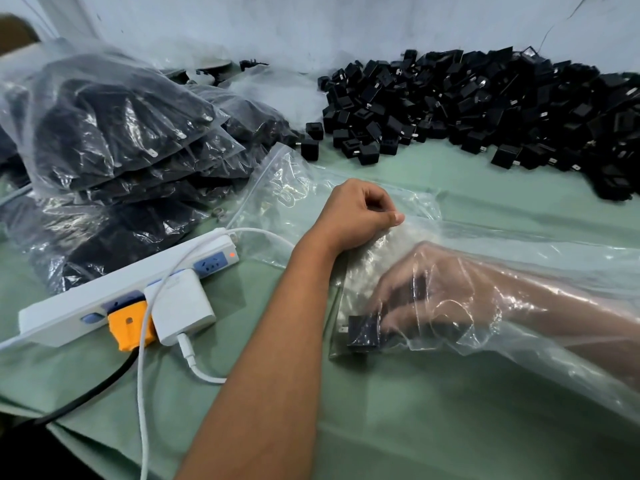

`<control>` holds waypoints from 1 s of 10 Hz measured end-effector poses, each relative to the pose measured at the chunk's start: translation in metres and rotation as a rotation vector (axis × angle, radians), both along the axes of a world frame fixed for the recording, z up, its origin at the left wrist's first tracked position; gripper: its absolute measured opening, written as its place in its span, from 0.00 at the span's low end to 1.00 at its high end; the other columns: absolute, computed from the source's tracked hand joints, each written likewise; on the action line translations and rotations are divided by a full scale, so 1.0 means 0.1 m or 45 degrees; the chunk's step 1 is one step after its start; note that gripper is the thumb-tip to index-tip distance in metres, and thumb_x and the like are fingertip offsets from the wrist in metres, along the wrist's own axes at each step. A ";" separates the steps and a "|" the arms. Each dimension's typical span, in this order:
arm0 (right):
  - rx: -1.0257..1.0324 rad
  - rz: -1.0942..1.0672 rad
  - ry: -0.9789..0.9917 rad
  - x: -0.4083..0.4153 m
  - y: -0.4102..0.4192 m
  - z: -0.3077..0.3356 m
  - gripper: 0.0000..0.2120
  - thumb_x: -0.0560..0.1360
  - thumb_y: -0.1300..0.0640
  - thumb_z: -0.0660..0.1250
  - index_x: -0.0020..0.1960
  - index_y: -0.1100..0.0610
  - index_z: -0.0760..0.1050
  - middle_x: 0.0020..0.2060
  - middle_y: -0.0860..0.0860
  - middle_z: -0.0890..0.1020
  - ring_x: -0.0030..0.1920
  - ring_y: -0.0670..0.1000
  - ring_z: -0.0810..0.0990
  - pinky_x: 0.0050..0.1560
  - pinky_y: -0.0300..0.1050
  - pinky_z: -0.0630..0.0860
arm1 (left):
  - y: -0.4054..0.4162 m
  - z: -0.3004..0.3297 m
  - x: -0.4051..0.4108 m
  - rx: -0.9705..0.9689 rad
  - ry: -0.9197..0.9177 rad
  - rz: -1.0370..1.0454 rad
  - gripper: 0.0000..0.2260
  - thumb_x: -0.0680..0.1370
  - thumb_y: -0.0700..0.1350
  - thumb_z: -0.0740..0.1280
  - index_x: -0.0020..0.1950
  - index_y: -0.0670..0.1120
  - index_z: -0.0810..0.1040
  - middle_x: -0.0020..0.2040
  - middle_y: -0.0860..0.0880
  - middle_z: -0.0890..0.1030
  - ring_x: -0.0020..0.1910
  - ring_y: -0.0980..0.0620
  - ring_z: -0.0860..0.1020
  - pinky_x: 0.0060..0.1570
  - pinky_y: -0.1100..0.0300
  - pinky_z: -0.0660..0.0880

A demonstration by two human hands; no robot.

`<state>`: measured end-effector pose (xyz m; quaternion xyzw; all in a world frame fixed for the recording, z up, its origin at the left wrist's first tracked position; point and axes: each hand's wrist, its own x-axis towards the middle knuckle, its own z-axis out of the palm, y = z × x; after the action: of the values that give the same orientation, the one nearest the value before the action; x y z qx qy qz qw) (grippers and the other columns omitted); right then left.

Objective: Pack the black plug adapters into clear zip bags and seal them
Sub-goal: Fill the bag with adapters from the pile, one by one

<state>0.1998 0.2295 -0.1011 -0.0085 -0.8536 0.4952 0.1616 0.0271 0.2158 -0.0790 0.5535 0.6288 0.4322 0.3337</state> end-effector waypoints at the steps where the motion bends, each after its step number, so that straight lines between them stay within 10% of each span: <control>1: -0.041 -0.041 -0.006 0.03 -0.04 0.01 0.13 0.70 0.73 0.76 0.53 0.73 0.81 0.40 0.49 0.85 0.39 0.54 0.87 0.38 0.53 0.85 | 0.00 0.01 0.00 0.000 0.002 0.008 0.07 0.73 0.41 0.78 0.38 0.43 0.83 0.27 0.55 0.80 0.28 0.60 0.77 0.34 0.65 0.73; 5: -0.043 -0.196 -0.095 0.28 -0.19 0.19 0.15 0.68 0.77 0.76 0.53 0.74 0.80 0.41 0.65 0.86 0.36 0.50 0.86 0.38 0.53 0.85 | 0.03 -0.02 0.07 0.068 0.161 0.063 0.08 0.74 0.45 0.77 0.36 0.47 0.83 0.33 0.56 0.82 0.34 0.62 0.78 0.41 0.63 0.75; 8: -0.130 -0.231 -0.420 1.00 -0.21 0.50 0.14 0.78 0.64 0.73 0.63 0.59 0.81 0.56 0.47 0.85 0.58 0.49 0.85 0.58 0.38 0.80 | 0.01 -0.04 0.03 0.193 0.257 0.067 0.04 0.75 0.45 0.76 0.41 0.49 0.84 0.40 0.53 0.84 0.41 0.58 0.81 0.46 0.61 0.78; 10: -0.383 -0.155 -0.444 1.90 -0.15 0.55 0.13 0.82 0.68 0.65 0.66 0.66 0.78 0.67 0.62 0.79 0.69 0.65 0.77 0.71 0.63 0.73 | 0.02 -0.06 0.13 0.240 0.292 0.005 0.04 0.75 0.48 0.77 0.41 0.51 0.86 0.38 0.55 0.84 0.34 0.65 0.77 0.39 0.68 0.73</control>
<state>0.3899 0.2149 -0.0456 -0.1695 -0.7831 0.5972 0.0383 0.0405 0.2173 -0.0854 0.6270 0.6204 0.4240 0.2055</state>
